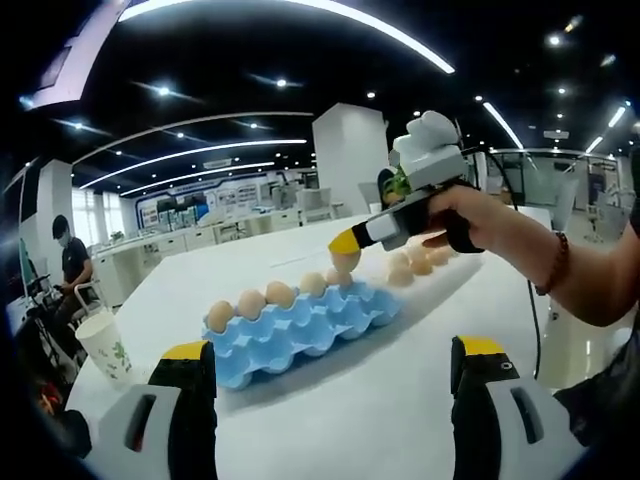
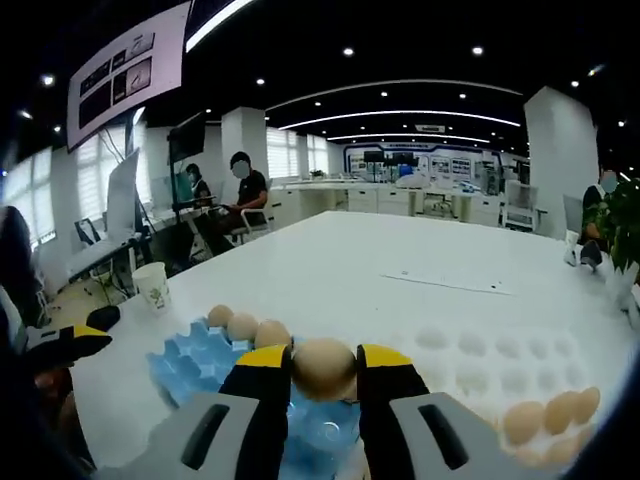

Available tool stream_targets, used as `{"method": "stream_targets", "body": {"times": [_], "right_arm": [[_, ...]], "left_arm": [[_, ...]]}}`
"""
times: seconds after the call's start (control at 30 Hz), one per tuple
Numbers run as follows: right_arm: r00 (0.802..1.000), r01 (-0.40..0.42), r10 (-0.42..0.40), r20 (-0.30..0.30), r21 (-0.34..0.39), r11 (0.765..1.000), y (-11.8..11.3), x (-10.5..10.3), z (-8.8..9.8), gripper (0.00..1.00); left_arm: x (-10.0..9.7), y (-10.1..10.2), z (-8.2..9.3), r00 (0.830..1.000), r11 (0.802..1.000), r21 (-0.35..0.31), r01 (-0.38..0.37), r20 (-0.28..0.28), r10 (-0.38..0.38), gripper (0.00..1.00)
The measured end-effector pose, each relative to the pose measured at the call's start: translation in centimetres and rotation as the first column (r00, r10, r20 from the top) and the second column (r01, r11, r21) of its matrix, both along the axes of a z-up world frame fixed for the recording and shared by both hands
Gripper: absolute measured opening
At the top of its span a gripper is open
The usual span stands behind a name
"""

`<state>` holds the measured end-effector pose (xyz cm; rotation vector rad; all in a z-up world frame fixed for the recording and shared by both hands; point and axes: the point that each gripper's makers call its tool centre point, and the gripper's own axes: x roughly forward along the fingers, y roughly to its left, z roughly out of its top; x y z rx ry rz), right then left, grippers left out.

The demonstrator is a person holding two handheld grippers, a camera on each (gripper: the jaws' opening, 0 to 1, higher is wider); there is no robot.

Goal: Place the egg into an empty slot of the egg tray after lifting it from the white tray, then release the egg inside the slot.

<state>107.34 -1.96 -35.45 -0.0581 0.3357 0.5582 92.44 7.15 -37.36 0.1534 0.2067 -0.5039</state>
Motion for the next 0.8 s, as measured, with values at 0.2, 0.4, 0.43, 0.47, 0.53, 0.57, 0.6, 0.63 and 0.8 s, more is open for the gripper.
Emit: {"method": "stream_targets", "body": {"times": [0.2,0.4,0.43,0.47,0.53,0.57,0.6,0.63,0.8], "right_arm": [[0.997,-0.079,0.079,-0.006,0.019,0.997,2.8,-0.8,0.3,0.26],[0.989,-0.144,0.145,-0.012,0.029,0.989,5.2,-1.4,0.3,0.26],[0.988,-0.157,0.157,-0.007,0.022,0.987,5.6,-1.4,0.3,0.26],[0.986,-0.169,0.169,-0.006,0.016,0.985,6.0,-1.5,0.2,0.27],[0.981,-0.194,0.194,0.004,0.013,0.981,6.9,-1.6,0.3,0.27],[0.978,-0.210,0.209,0.019,0.014,0.978,7.3,-1.6,0.4,0.27],[0.975,-0.223,0.223,0.020,0.012,0.975,7.7,-1.6,0.4,0.27],[0.973,-0.229,0.229,0.017,0.010,0.973,8.0,-1.7,0.3,0.27],[0.962,-0.271,0.271,0.027,-0.010,0.963,9.4,-1.9,-0.1,0.27]], "left_arm": [[0.0,0.0,-0.1,1.000,1.000,-0.001,0.001,-0.001,-0.001,1.00],[0.1,0.2,-0.1,1.000,1.000,0.001,0.003,-0.003,-0.003,1.00],[0.1,0.2,-0.2,1.000,1.000,-0.003,0.002,-0.003,-0.002,1.00],[0.1,0.2,-0.2,1.000,1.000,-0.004,0.001,-0.006,-0.001,1.00],[0.2,0.2,-0.2,1.000,1.000,-0.002,0.003,-0.008,-0.003,1.00],[0.2,0.2,-0.2,1.000,1.000,-0.003,0.004,-0.009,-0.004,1.00],[0.2,0.2,-0.2,1.000,1.000,-0.005,0.005,-0.007,-0.005,1.00],[0.2,0.2,-0.2,1.000,1.000,-0.005,0.005,-0.007,-0.005,1.00],[0.4,0.2,-0.1,1.000,1.000,-0.007,0.003,-0.006,-0.003,1.00]]}}
